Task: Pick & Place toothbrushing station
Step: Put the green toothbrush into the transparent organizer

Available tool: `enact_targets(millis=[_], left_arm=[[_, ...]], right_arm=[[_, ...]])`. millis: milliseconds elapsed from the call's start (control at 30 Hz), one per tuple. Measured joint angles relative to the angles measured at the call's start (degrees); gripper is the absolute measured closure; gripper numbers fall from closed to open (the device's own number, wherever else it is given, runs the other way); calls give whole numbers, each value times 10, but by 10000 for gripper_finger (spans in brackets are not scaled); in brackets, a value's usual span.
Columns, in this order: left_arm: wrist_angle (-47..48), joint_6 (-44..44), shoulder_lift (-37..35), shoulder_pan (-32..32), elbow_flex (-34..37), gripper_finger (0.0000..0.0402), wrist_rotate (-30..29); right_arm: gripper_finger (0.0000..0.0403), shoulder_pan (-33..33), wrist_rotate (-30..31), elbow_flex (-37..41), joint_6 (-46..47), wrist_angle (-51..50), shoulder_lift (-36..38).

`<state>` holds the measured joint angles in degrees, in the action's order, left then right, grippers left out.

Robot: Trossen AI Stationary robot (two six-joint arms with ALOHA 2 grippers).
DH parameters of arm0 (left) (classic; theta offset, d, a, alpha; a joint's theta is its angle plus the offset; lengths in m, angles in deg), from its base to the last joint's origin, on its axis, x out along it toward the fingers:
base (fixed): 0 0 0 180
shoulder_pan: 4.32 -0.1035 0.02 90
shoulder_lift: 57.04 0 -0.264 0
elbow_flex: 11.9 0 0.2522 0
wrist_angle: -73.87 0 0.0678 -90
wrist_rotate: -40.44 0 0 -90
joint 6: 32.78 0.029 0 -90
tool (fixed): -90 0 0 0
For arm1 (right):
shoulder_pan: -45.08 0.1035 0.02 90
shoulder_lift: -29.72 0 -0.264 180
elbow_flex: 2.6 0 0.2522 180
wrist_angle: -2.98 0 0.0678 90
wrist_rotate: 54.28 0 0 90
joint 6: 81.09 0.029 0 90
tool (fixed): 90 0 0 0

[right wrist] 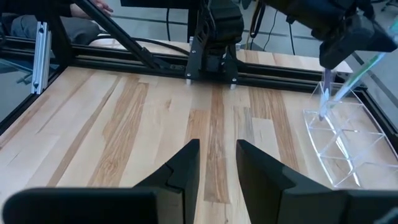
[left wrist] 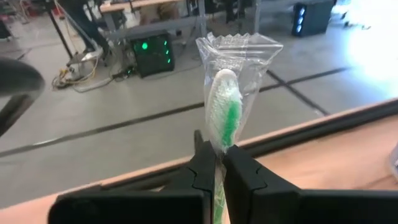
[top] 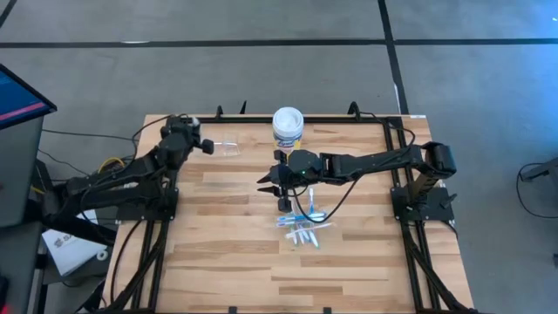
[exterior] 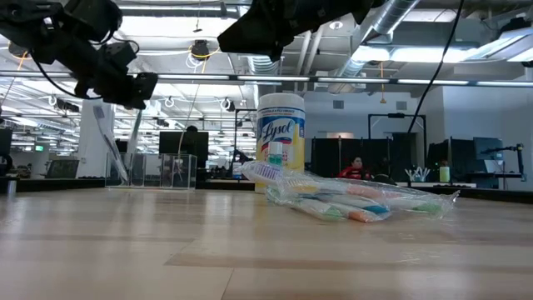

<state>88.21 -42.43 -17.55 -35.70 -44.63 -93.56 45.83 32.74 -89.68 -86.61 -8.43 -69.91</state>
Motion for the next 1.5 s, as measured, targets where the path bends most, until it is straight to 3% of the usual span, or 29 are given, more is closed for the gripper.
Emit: enact_targets(millis=[433, 800, 1500], left_arm=[[38, -32, 2, -32, 0, 397, 39], [36, -48, 71, -32, 0, 393, 44], [30, -46, 77, -32, 1, 312, 22]], right_arm=[[308, 0, 0, 0, 0, 0, 0], [308, 0, 0, 0, 0, 0, 0], [308, 0, 0, 0, 0, -3, 0]])
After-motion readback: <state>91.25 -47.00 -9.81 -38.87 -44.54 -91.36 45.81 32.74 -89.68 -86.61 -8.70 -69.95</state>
